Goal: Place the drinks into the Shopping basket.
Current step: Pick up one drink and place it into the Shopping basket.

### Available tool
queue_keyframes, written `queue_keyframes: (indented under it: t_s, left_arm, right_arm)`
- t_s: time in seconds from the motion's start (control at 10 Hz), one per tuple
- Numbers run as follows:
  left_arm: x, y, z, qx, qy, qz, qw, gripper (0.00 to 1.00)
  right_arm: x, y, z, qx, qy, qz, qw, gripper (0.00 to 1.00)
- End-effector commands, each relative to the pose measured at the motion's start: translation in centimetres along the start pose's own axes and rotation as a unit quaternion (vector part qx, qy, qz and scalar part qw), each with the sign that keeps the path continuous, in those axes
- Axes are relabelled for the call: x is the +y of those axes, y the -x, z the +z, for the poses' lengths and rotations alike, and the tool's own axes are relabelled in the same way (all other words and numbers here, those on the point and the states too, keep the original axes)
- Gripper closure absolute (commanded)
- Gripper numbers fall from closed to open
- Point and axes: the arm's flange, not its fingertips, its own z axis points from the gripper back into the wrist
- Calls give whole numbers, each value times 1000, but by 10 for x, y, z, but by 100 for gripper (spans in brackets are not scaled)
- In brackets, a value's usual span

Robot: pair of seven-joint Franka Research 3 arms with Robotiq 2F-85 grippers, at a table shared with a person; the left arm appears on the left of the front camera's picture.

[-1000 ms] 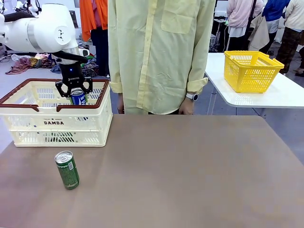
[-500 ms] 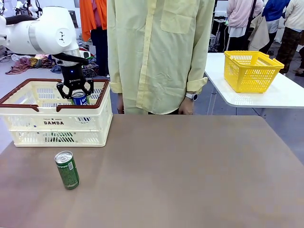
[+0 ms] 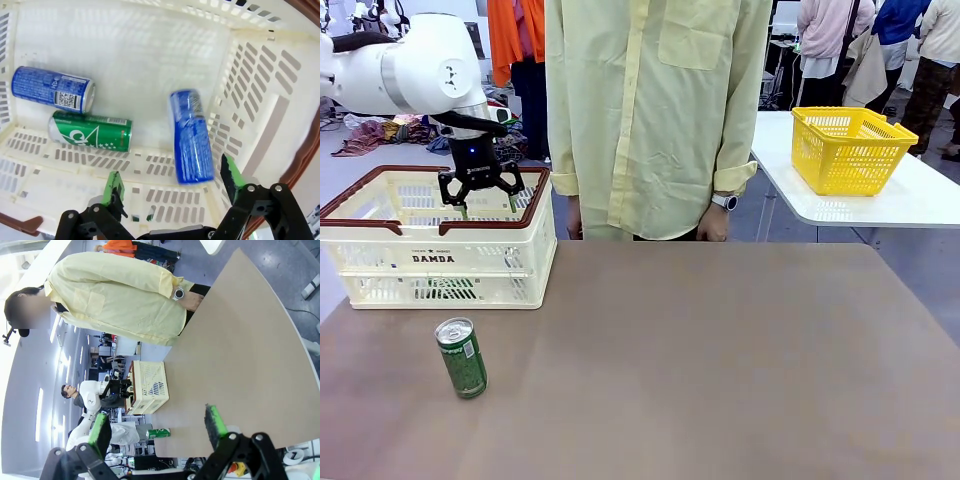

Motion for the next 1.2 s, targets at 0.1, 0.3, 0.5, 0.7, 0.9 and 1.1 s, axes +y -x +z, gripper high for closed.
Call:
queue_keyframes:
  t_s: [0.1,0.3,0.5,0.7,0.9,1.1]
  left_arm:
    - [12,19,21,-12,24,-25,999,0]
    - [24,55,80,-34,44,-52,997,0]
    - [36,119,142,-49,124,-105,986,0]
    - [38,190,164,24,160,-163,973,0]
    - [50,262,144,128,194,-278,932,0]
    - [88,306,87,111,271,-365,884,0]
  right_arm:
    - [1,0,2,-6,-11,13,1000,0]
    - [1,0,2,-6,-11,13,1000,0]
    - [1,0,2,-6,-11,13,1000,0]
    - [1,0,2,-6,-11,13,1000,0]
    - [1,0,2,-6,-11,13,1000,0]
    - [1,0,2,-6,-11,13,1000,0]
